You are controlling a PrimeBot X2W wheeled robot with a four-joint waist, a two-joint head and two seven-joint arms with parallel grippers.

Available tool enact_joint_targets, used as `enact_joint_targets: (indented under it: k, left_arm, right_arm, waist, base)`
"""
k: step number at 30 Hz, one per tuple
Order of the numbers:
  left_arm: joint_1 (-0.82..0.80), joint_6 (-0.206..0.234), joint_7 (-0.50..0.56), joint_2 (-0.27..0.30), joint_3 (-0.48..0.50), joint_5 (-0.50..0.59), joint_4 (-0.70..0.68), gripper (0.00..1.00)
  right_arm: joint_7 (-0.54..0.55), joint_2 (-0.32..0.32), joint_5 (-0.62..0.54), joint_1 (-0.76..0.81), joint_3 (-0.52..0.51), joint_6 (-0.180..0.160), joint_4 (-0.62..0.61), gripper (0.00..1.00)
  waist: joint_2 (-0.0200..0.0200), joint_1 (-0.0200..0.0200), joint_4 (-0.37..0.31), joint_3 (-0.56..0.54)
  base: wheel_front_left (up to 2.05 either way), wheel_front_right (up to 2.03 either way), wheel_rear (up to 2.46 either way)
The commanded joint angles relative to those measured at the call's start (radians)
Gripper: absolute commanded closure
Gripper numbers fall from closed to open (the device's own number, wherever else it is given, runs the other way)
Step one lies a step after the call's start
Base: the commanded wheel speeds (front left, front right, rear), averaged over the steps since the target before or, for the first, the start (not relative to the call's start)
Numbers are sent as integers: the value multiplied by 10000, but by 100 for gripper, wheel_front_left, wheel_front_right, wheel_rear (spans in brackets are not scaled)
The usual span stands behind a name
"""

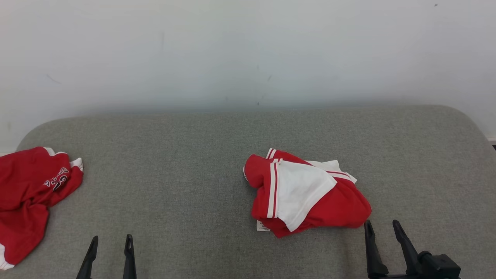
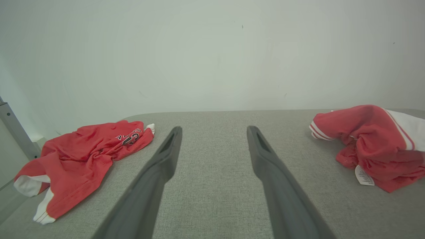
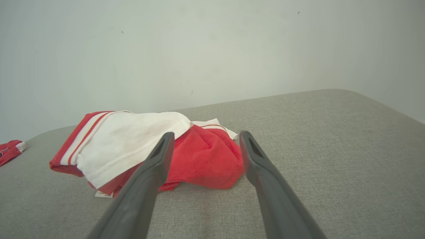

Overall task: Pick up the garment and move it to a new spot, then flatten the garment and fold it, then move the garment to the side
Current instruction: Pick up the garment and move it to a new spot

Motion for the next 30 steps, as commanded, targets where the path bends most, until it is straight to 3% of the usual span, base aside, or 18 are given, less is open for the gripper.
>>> enact_joint_targets:
  k: [1, 30]
  left_arm:
    - [48, 13, -33, -32, 39, 84, 35, 0]
    - [60, -335, -33, -372, 389, 388, 148, 0]
  right_arm:
    - [-5, 12, -31, 54, 6, -22, 13, 0]
    - [-5, 12, -47, 115, 67, -22, 31, 0]
  waist:
    - [0, 0, -1, 4]
    - [0, 0, -28, -6]
  base:
    - [0, 0, 0]
    - [0, 0, 0]
